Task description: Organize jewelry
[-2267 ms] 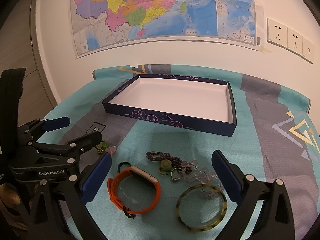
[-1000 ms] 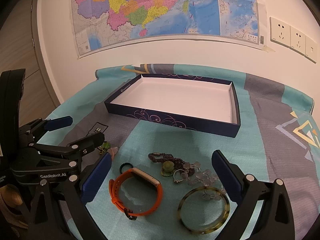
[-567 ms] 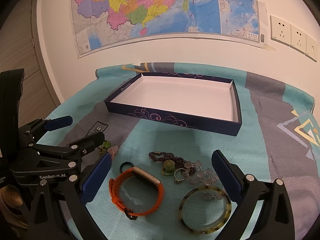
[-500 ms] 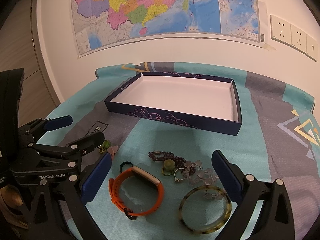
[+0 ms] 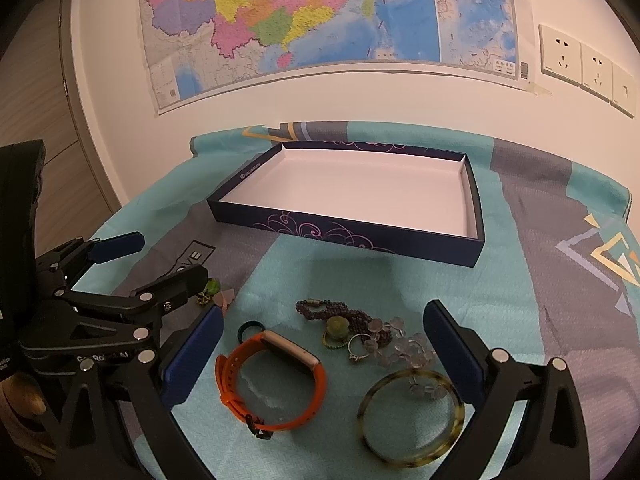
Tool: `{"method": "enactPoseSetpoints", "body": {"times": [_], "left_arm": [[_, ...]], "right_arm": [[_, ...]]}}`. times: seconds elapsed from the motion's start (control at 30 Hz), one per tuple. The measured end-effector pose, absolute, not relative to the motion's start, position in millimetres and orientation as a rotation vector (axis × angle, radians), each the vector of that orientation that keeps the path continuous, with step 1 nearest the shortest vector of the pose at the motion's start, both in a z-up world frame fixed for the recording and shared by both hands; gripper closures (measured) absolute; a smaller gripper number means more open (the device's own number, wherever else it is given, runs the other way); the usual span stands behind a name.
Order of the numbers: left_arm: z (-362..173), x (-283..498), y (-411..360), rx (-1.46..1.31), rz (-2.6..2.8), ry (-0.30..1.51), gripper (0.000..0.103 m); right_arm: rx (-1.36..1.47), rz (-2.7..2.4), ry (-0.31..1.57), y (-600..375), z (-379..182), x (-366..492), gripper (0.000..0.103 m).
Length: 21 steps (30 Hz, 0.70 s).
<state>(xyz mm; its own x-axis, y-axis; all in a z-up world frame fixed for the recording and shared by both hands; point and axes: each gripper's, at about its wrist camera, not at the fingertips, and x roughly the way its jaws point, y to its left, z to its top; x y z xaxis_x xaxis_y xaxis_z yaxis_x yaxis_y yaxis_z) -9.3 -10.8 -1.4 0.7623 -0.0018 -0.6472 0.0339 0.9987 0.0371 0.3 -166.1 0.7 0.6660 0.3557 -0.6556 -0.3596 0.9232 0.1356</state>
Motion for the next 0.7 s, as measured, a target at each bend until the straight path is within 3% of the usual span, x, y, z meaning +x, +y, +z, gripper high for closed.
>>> {"method": "enactPoseSetpoints", "body": {"times": [0.7], "left_arm": [[-3.2,-11.9,-14.9,0.057,-0.038,0.703,0.005]], "right_arm": [[0.0,0.405,0.743,-168.4,-0.1,1.7,0.006]]}}
